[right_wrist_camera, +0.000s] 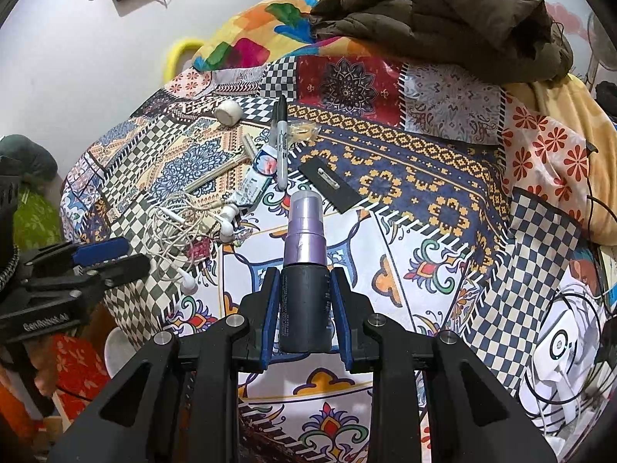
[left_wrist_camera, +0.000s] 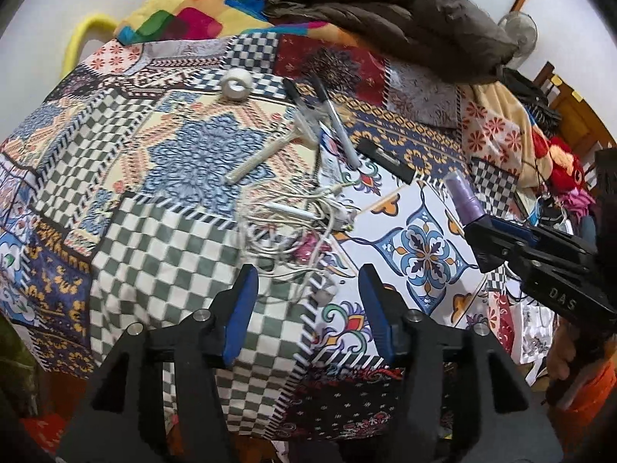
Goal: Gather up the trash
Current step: 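Grasp the purple-capped tube with the right tool while the left tool grasps the white earphones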
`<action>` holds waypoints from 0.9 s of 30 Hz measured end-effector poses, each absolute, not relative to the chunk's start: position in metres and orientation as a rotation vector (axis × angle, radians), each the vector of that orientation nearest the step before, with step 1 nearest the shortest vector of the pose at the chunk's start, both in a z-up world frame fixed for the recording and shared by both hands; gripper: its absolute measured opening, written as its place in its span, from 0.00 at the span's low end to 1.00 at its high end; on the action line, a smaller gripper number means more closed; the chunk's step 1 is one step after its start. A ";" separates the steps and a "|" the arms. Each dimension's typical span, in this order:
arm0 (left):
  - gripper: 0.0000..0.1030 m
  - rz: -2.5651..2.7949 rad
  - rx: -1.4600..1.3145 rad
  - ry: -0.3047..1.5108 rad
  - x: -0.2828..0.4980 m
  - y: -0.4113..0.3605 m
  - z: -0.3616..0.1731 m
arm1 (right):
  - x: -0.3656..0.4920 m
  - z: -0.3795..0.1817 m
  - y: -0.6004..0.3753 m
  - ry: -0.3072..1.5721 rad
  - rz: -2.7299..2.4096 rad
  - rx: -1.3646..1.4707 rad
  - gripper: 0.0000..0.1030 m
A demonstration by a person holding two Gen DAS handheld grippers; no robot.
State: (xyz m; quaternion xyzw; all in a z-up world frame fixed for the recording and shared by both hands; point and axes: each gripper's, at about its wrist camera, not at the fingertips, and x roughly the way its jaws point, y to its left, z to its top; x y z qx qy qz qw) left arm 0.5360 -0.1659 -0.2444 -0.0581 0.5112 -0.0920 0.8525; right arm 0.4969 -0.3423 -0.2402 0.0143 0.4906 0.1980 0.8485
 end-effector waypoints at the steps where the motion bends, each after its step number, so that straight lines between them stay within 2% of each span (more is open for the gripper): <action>1: 0.52 -0.170 -0.097 1.083 0.541 -0.169 -0.249 | 0.496 -0.241 -0.342 1.037 0.419 0.031 0.23; 5: 0.50 -0.049 -0.073 1.085 0.568 -0.160 -0.267 | 0.494 -0.245 -0.343 1.048 0.422 0.030 0.23; 6: 0.41 -0.034 -0.112 1.084 0.574 -0.152 -0.271 | 0.493 -0.245 -0.344 1.049 0.423 0.030 0.23; 7: 0.22 -0.040 -0.145 1.090 0.579 -0.146 -0.274 | 0.492 -0.245 -0.345 1.049 0.424 0.029 0.23; 9: 0.01 -0.070 -0.202 1.114 0.586 -0.134 -0.280 | 0.491 -0.245 -0.346 1.046 0.424 0.021 0.23; 15: 0.00 -0.083 -0.234 1.080 0.576 -0.113 -0.268 | 0.494 -0.248 -0.346 1.054 0.423 0.024 0.23; 27: 0.00 -0.166 -0.321 0.957 0.550 -0.092 -0.213 | 0.504 -0.259 -0.329 1.075 0.423 0.007 0.23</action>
